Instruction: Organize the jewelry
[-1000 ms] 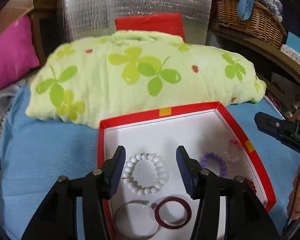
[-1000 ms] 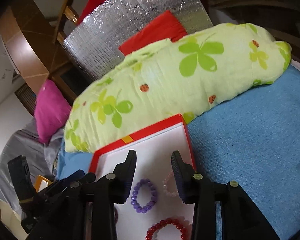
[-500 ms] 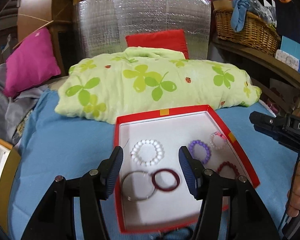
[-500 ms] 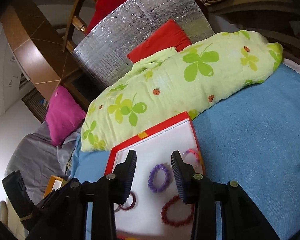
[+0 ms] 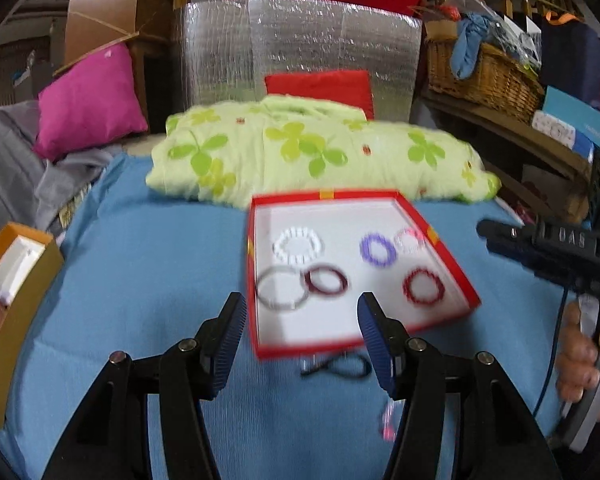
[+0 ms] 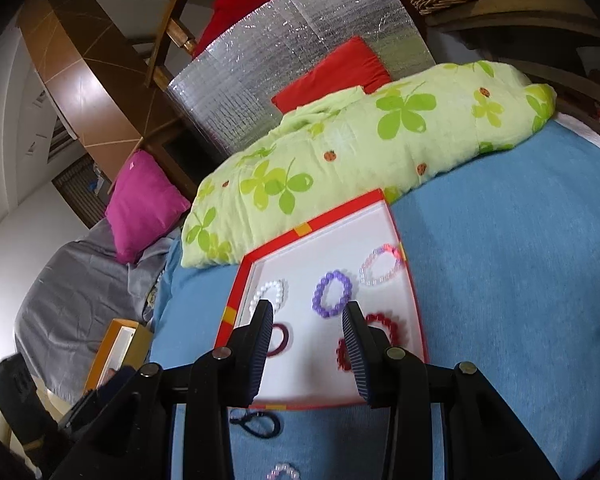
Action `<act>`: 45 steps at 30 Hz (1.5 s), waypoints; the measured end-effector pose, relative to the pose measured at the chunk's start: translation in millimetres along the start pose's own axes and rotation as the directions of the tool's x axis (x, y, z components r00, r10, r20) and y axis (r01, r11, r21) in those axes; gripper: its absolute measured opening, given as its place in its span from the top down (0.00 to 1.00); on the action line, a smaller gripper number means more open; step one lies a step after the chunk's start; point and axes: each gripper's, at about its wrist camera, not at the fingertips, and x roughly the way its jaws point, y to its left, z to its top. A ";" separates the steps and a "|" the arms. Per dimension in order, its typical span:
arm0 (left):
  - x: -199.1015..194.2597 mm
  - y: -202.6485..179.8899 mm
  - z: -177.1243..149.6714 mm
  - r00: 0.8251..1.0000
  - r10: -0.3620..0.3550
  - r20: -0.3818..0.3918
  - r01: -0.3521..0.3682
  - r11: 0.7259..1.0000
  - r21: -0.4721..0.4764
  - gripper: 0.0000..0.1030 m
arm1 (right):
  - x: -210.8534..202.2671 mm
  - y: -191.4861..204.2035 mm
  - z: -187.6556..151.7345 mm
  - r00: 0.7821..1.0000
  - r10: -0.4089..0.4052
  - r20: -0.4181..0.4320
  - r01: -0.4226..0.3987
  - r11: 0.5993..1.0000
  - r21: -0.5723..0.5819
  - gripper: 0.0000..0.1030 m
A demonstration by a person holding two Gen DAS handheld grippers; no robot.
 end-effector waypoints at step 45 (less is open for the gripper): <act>11.2 -16.2 -52.5 0.977 -0.068 -0.203 0.083 0.994 0.065 0.43 | -15.7 16.4 -58.7 0.988 -0.039 -0.153 0.028 0.997 -0.074 0.61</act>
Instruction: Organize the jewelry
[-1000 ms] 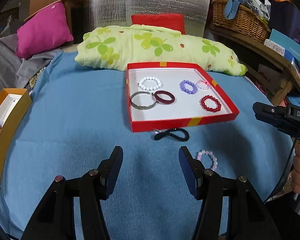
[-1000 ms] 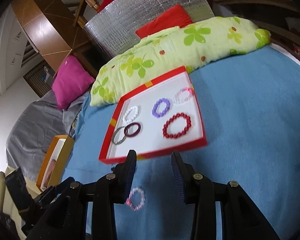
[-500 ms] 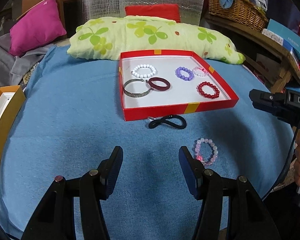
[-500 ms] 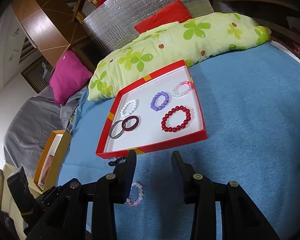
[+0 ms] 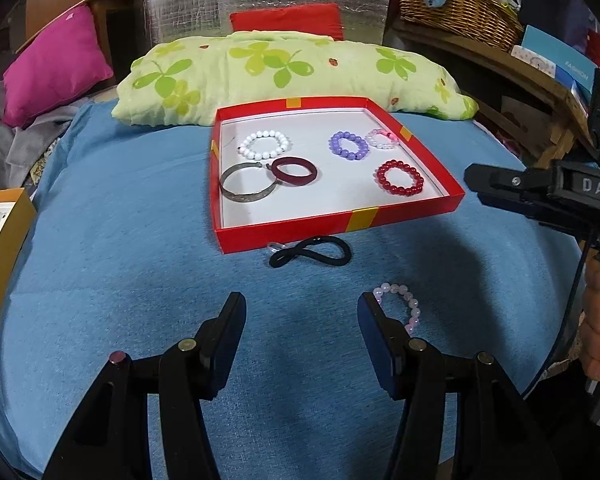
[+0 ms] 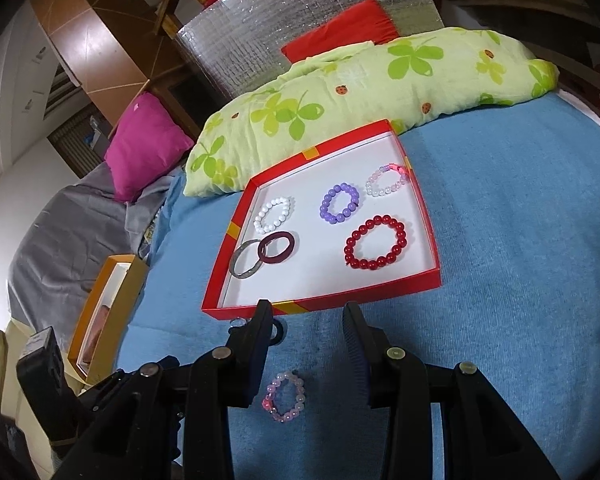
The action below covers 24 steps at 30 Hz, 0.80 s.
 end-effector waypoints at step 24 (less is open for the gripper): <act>-8.7 6.4 -2.0 1.000 -0.007 0.016 0.007 1.000 -0.002 0.43 | 7.2 0.8 -2.0 1.000 -0.025 -0.008 0.025 1.000 -0.014 0.61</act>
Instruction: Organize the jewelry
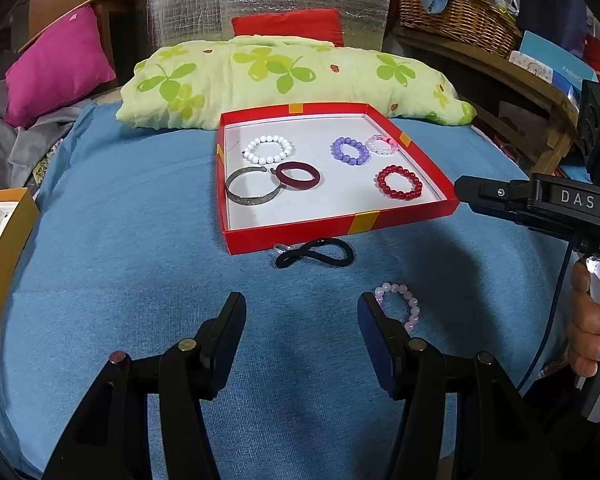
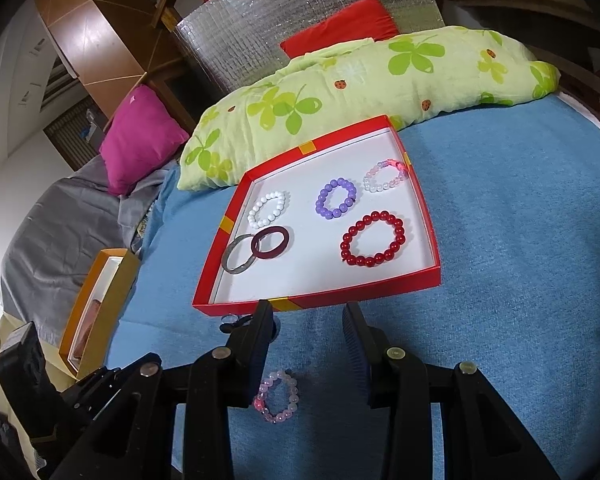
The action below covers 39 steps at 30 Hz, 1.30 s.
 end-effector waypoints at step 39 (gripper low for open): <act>0.7 -3.3 0.1 1.000 -0.008 -0.007 0.009 1.000 0.014 0.43 | 1.5 -1.3 -0.4 1.000 -0.007 0.001 0.007 1.000 0.005 0.61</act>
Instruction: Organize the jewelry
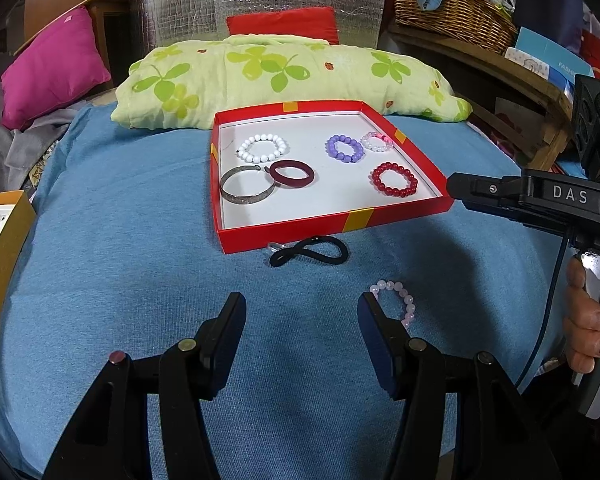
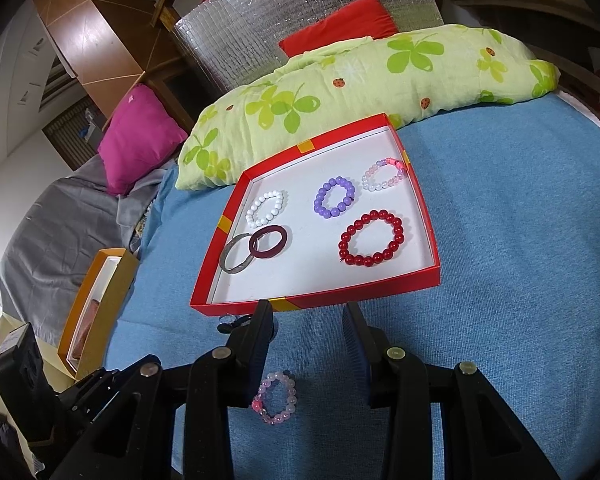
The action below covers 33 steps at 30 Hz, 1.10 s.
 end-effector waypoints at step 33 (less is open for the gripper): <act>1.4 15.4 -4.1 0.994 -0.096 -0.043 0.094 0.995 -0.043 0.43 | 3.8 -17.1 -0.9 0.993 0.100 -0.067 -0.101 0.995 -0.012 0.61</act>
